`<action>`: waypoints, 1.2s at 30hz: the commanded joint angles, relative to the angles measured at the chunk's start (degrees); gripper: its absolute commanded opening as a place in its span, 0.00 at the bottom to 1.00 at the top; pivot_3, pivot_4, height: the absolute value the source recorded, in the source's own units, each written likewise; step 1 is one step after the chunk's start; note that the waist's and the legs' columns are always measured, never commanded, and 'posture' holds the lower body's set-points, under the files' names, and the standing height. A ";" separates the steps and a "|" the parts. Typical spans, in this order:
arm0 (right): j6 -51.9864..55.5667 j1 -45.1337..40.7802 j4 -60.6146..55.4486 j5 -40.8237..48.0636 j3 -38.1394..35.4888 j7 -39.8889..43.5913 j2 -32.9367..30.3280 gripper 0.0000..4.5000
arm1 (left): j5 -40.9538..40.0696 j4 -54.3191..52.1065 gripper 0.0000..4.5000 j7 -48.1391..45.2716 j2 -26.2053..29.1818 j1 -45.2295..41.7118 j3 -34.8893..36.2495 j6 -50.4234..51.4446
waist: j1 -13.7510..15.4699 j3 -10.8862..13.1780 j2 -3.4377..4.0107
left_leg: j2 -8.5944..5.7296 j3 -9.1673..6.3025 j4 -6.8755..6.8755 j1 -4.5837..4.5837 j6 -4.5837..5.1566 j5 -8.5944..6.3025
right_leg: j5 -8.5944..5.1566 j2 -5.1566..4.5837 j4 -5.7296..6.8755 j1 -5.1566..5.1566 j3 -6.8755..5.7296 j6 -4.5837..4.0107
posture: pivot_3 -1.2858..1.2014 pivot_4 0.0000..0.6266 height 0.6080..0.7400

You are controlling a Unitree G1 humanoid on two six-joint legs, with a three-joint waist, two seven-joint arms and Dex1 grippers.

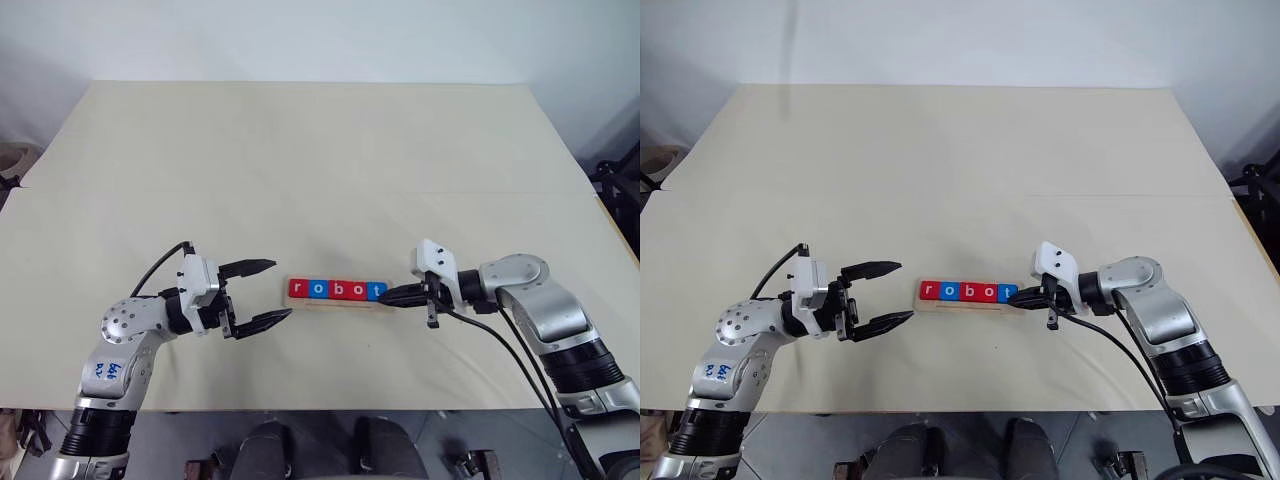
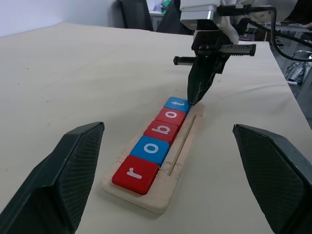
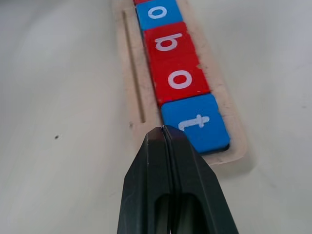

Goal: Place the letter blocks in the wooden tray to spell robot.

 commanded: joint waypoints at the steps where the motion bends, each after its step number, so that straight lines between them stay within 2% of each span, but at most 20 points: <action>1: -0.61 0.03 -1.26 0.84 -0.76 0.53 -0.52 0.00 | -0.63 -0.88 1.00 -0.04 0.32 -0.01 0.81 -0.52 | -0.04 0.00 0.00 | 0.00 0.00 0.00 0.00 0.00 0.00 | 0.00 0.00 0.00 0.00 0.00 0.00 | 0.52 0.24 1.00; 5: -0.48 2.45 -4.46 4.00 -3.39 2.89 -2.33 0.00 | -0.77 -1.17 1.00 -0.31 0.80 0.57 1.16 -0.45 | 0.06 0.00 0.00 | 0.00 0.00 0.00 0.00 0.00 0.00 | 0.00 0.00 0.00 0.00 -0.01 0.00 | 0.52 0.24 1.00; 10: -4.50 8.89 -6.06 11.51 -13.43 5.27 -3.88 0.00 | -2.01 -0.67 1.00 -2.16 3.85 1.52 3.39 0.58 | 0.09 0.00 0.00 | -0.01 -0.01 -0.02 -0.02 0.01 -0.01 | 0.00 0.00 -0.06 0.02 -0.01 0.00 | 0.52 0.24 1.00; 11: -5.75 10.48 -5.98 11.36 -14.98 5.13 -4.63 0.04 | -2.56 -0.37 1.00 -2.43 4.59 1.50 4.28 0.97 | 0.07 0.00 0.00 | 0.00 0.00 -0.02 -0.02 0.01 -0.01 | 0.00 0.00 -0.05 0.01 -0.01 0.00 | 0.52 0.24 1.00; 13: -9.51 13.57 -5.64 11.08 -18.30 5.12 -5.71 0.12 | -2.98 0.45 1.00 -3.37 6.32 1.70 5.94 1.44 | 0.11 0.00 0.00 | 0.01 0.00 -0.02 0.01 0.01 -0.01 | 0.00 0.01 -0.02 0.02 -0.01 0.00 | 0.52 0.24 1.00; 20: -21.67 22.26 -4.64 11.75 -28.15 5.28 -6.10 0.64 | -0.47 8.51 1.00 -8.55 10.93 2.31 10.00 -5.44 | 0.05 0.00 0.00 | 0.00 0.07 -0.04 0.02 0.01 -0.01 | 0.00 0.01 -0.05 0.01 0.00 0.00 | 0.52 0.24 1.00; 24: -21.94 24.63 -3.90 16.90 -31.32 8.11 -5.69 0.96 | 0.42 12.59 1.00 -9.10 11.60 0.79 10.82 -8.53 | 0.03 0.00 0.00 | 0.00 0.12 -0.05 0.03 0.01 -0.01 | 0.00 0.03 -0.03 0.02 -0.01 0.00 | 0.52 0.24 1.00; 25: -22.32 24.66 -3.75 16.66 -31.32 7.45 -5.61 0.99 | 0.59 13.14 1.00 -8.98 11.45 0.52 10.80 -9.23 | 0.03 0.00 0.00 | 0.01 0.11 -0.05 0.03 0.01 -0.01 | 0.00 0.03 -0.04 0.02 -0.01 0.00 | 0.52 0.24 1.00; 36: -20.84 23.16 -3.59 17.70 -29.45 5.61 -4.68 0.99 | 2.24 13.70 1.00 -6.04 10.07 -0.92 9.13 -10.17 | 0.03 0.00 0.00 | 0.00 0.09 -0.04 0.04 0.01 -0.01 | 0.00 0.01 0.00 0.02 0.01 0.00 | 0.52 0.24 1.00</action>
